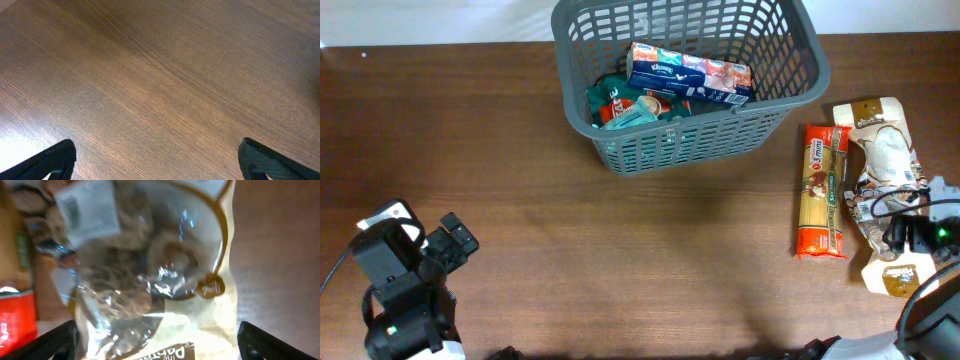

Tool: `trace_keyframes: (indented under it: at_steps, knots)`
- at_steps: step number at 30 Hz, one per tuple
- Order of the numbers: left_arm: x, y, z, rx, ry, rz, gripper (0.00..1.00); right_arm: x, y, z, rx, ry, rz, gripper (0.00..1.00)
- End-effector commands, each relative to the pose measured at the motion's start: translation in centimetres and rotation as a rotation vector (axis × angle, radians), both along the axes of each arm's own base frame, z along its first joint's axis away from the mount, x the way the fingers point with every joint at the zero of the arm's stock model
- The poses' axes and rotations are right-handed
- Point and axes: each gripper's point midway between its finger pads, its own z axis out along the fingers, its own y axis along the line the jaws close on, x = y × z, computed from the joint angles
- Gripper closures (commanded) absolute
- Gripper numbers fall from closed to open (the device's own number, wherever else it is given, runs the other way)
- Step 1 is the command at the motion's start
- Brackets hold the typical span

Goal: Pack container

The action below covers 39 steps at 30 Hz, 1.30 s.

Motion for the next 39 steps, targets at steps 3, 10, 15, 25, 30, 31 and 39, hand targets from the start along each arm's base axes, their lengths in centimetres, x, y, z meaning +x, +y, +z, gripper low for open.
trace_keyframes:
  at_steps: [3,10,15,25,30,31,39]
  knots:
    - [-0.1,0.0,-0.2,0.011,0.011,-0.004,0.01,-1.4,-0.1,-2.3,0.088,0.014,-0.059,0.01]
    - [-0.1,0.0,-0.2,0.01,0.011,-0.004,0.01,-1.3,-0.6,-2.5,0.094,-0.01,-0.074,0.01]
    - [-0.1,0.0,-0.2,0.01,0.011,-0.004,0.01,-0.6,-0.6,-2.3,0.099,-0.048,-0.066,0.01]
    - [-0.1,0.0,-0.2,0.01,0.011,-0.004,0.01,0.1,-0.4,-2.1,0.114,-0.088,-0.05,0.01]
    - [-0.1,0.0,-0.2,0.01,0.011,-0.004,0.01,0.2,-0.1,-2.4,0.127,-0.094,-0.049,0.01]
    - [-0.1,0.0,-0.2,0.011,0.011,-0.004,0.01,0.2,0.0,-2.6,0.134,-0.093,-0.049,0.01]
    - [-0.1,0.0,-0.2,0.01,0.011,-0.004,0.01,0.0,0.5,-4.1,0.178,-0.066,-0.053,0.01]
